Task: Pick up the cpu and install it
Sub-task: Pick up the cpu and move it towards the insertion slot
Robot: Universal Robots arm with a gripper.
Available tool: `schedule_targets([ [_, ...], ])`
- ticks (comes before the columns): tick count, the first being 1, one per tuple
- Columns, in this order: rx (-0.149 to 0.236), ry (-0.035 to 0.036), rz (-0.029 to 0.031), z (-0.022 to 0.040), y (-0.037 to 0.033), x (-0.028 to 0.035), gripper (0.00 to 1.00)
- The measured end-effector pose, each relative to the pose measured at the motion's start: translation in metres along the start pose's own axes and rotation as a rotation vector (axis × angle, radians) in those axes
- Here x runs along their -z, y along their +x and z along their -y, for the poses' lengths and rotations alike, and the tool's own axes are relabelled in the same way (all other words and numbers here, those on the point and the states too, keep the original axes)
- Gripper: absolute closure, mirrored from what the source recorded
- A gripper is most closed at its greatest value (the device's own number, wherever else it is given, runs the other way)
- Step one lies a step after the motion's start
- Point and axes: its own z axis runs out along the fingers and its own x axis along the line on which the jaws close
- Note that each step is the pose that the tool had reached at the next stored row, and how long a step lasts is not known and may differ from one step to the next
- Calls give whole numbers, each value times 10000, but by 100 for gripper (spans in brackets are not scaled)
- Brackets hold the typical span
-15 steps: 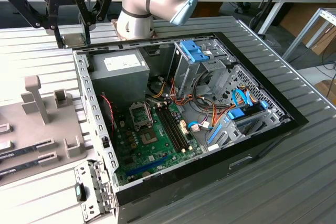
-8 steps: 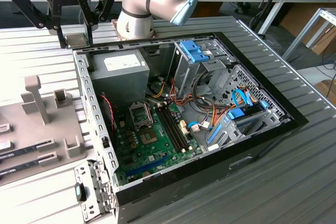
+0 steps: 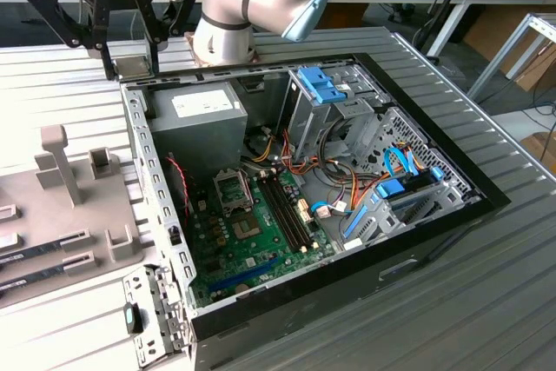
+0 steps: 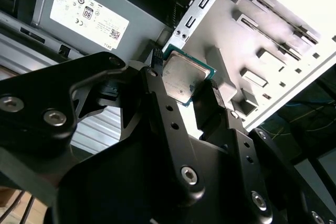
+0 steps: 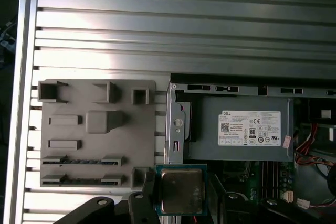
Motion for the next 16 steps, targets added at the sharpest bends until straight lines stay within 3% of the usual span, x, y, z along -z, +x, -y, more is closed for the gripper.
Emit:
schedule_targets([
  [16,0,0,1,5,-107,-19,53],
])
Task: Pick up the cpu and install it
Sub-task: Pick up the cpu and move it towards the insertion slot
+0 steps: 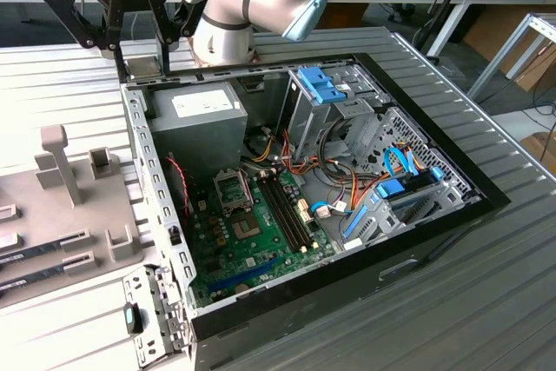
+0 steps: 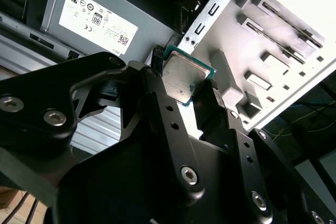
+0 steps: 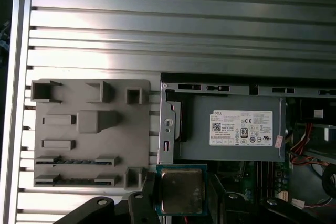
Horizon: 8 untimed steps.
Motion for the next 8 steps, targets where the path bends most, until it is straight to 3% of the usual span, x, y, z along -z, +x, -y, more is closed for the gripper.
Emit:
schedule_targets([
  [8,1,0,0,2,-34,-8,53],
])
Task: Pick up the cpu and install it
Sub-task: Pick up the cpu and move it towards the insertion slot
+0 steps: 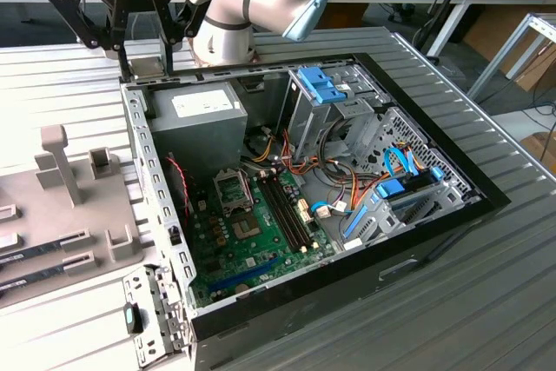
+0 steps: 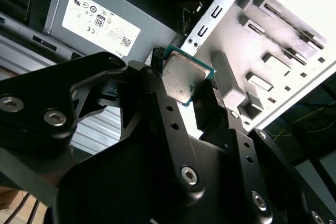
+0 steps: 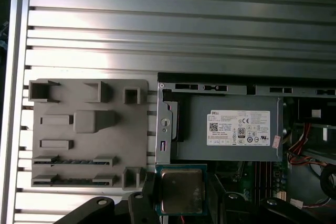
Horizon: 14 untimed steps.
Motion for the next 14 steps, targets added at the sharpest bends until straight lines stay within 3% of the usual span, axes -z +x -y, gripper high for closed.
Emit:
schedule_targets([
  [14,0,0,0,3,-72,-15,53],
])
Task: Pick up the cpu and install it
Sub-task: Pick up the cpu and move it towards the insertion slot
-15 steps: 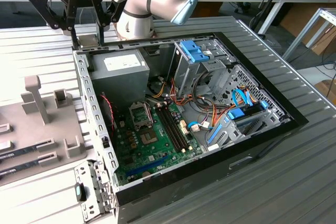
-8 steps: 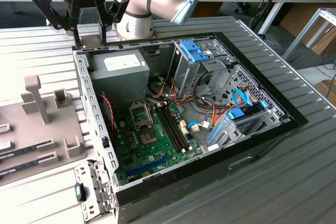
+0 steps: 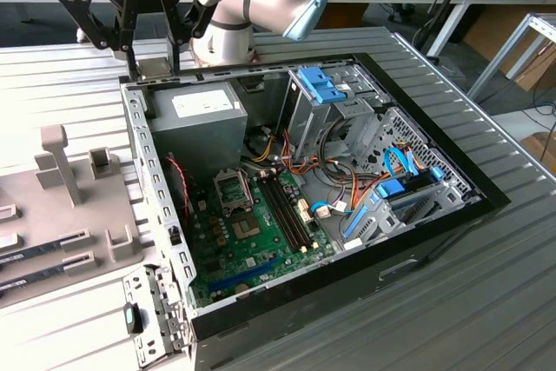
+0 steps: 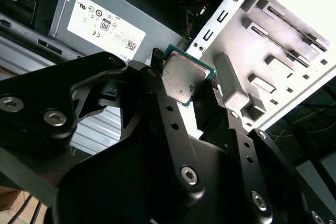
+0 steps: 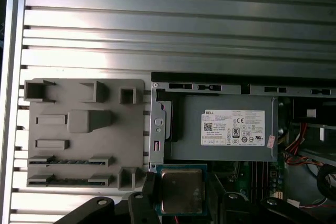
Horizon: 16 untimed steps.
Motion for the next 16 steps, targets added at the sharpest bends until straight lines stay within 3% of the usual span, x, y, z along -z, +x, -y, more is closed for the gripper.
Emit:
schedule_targets([
  [16,0,0,0,5,-95,-25,53],
])
